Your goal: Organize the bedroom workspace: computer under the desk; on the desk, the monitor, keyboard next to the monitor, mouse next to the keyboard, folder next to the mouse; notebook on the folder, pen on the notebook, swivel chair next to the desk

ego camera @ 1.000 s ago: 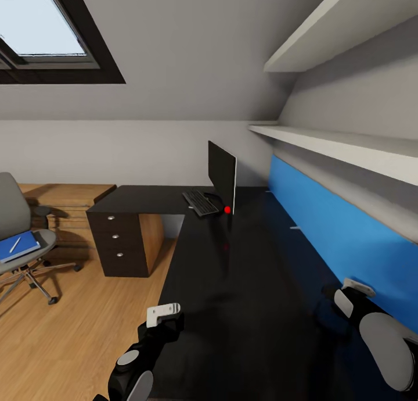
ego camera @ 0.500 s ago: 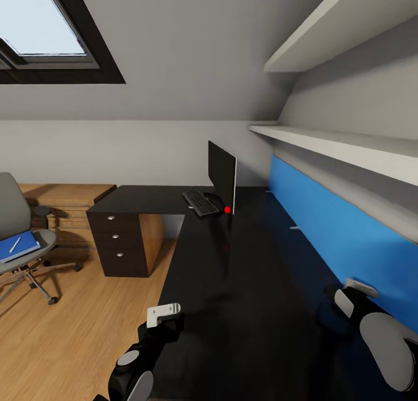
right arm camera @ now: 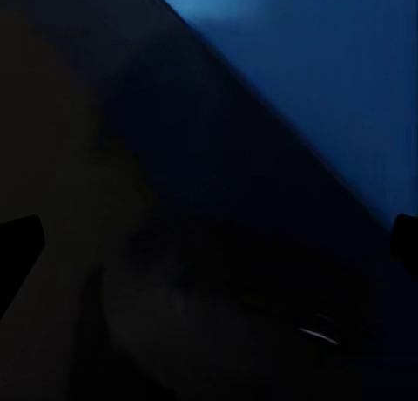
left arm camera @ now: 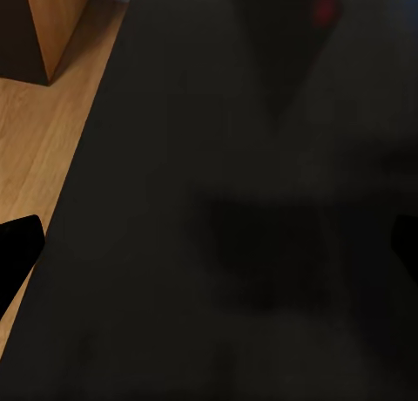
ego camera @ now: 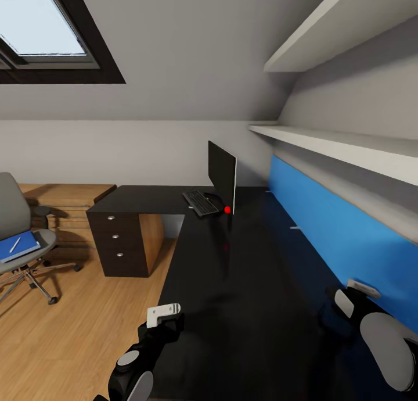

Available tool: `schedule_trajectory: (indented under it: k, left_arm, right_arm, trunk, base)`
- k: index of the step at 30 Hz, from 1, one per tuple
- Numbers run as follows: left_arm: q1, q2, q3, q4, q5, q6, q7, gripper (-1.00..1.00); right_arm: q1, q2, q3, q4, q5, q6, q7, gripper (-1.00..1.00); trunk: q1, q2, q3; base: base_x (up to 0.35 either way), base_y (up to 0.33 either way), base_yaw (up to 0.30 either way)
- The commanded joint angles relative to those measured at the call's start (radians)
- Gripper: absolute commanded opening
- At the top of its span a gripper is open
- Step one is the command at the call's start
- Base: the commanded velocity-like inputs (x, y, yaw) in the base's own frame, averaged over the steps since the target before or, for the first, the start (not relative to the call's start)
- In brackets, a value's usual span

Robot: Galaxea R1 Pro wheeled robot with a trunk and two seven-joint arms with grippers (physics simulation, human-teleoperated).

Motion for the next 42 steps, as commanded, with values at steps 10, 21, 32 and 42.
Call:
schedule_trajectory:
  k: [10, 21, 32, 42]
  left_arm:
    - [-0.001, 0.001, -0.002, -0.001, 0.009, 0.002, 0.009, 1.0]
    - [-0.001, 0.001, -0.002, -0.001, 0.009, 0.002, 0.009, 1.0]
    - [-0.001, 0.001, -0.002, -0.001, 0.009, 0.002, 0.009, 1.0]
    - [-0.001, 0.001, -0.002, -0.001, 0.009, 0.002, 0.009, 1.0]
  right_arm:
    - [0.0, 0.0, 0.0, -0.001, -0.001, 0.034, -0.003, 1.0]
    - [0.0, -0.001, -0.001, -0.001, -0.001, 0.047, -0.003, 1.0]
    - [0.0, -0.008, -0.001, 0.0, -0.001, 0.051, -0.004, 1.0]
    - [0.0, -0.009, -0.001, 0.0, -0.001, 0.075, -0.003, 1.0]
  trunk:
    - [0.0, -0.001, -0.001]
    - [0.0, -0.001, -0.001]
    - [0.0, -0.001, -0.001]
    - [0.0, -0.001, -0.001]
  base:
    - [0.0, 0.0, 0.0]
    - [0.0, 0.0, 0.0]
    - [0.0, 0.0, 0.0]
    - [0.0, 0.0, 0.0]
